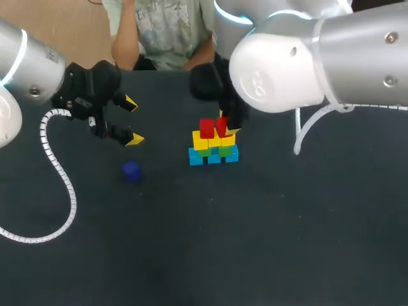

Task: Place the blue cubes, place green cubes on the blue cubes, place the yellow cubes on the green cubes, then place the red cubes on the yellow cubes, and place purple cube on the red cubes.

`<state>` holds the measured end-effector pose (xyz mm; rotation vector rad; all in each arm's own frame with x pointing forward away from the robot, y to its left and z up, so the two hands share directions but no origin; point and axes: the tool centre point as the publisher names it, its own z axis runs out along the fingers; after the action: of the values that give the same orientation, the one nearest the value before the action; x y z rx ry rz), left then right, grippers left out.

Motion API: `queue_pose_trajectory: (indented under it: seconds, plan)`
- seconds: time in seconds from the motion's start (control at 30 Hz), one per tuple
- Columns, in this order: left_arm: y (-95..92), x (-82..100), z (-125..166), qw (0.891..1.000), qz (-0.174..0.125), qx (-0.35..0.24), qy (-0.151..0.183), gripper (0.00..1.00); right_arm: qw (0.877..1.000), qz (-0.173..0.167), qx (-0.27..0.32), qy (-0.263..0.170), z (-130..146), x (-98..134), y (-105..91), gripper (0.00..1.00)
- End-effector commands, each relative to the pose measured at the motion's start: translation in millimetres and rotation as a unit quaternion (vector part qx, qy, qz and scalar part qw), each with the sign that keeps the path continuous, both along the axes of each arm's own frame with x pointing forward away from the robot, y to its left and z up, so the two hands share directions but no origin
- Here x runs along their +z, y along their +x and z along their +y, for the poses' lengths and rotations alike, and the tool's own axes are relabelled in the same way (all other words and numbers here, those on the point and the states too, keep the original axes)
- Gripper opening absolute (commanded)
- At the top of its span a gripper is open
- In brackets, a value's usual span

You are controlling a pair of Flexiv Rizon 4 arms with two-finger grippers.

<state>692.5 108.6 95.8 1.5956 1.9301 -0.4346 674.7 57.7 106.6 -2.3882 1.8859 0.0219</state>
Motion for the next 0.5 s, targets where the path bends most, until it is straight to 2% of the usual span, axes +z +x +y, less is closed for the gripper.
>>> queue_pose_trajectory:
  seconds: [0.03, 0.5]
  plan:
    - [0.6, -0.9, 0.9, 1.0, -0.001, -0.001, -0.001, 1.0, 1.0, 0.002, -0.002, -0.002, -0.4, 0.8, 2.8, 0.0]
    - [0.6, -0.9, 0.9, 1.0, -0.001, -0.001, -0.001, 1.0, 1.0, 0.007, -0.004, -0.011, 2.0, -8.6, 8.5, 0.0]
